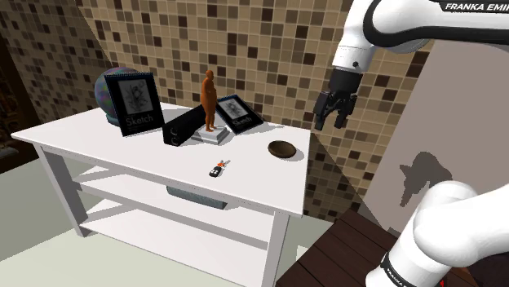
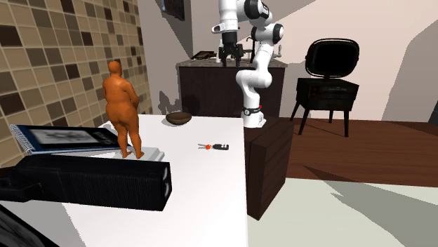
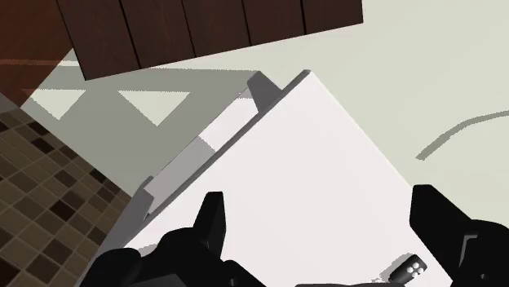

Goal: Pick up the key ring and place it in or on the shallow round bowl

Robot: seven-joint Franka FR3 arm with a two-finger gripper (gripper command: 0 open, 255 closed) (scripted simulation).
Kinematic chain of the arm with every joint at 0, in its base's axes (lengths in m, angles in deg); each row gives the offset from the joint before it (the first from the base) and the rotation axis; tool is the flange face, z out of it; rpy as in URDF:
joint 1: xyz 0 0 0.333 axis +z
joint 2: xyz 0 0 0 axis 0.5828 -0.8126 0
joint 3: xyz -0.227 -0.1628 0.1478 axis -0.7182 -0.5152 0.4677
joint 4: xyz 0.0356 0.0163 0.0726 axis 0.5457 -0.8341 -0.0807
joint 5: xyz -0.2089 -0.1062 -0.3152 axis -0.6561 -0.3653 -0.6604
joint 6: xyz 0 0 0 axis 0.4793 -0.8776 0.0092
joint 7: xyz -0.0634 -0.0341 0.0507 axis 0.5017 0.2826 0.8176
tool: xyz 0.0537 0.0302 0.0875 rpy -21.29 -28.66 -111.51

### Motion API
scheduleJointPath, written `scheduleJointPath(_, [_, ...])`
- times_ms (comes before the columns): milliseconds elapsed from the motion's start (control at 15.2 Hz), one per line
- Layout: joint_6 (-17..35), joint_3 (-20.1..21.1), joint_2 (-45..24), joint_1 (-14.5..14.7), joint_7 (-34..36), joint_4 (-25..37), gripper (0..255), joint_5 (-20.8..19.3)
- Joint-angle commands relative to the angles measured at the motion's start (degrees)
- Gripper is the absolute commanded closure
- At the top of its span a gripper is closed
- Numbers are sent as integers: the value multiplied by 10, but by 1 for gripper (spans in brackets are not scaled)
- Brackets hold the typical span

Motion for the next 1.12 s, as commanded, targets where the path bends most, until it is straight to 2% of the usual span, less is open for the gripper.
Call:
scheduleJointPath(0, [0, 0, 0, 0, 0, 0, 0, 0])
scheduleJointPath(528, [124, 46, -141, 15, 23, 21, 0, 8])
scheduleJointPath(1056, [220, 87, -303, 25, 54, 90, 0, -9])
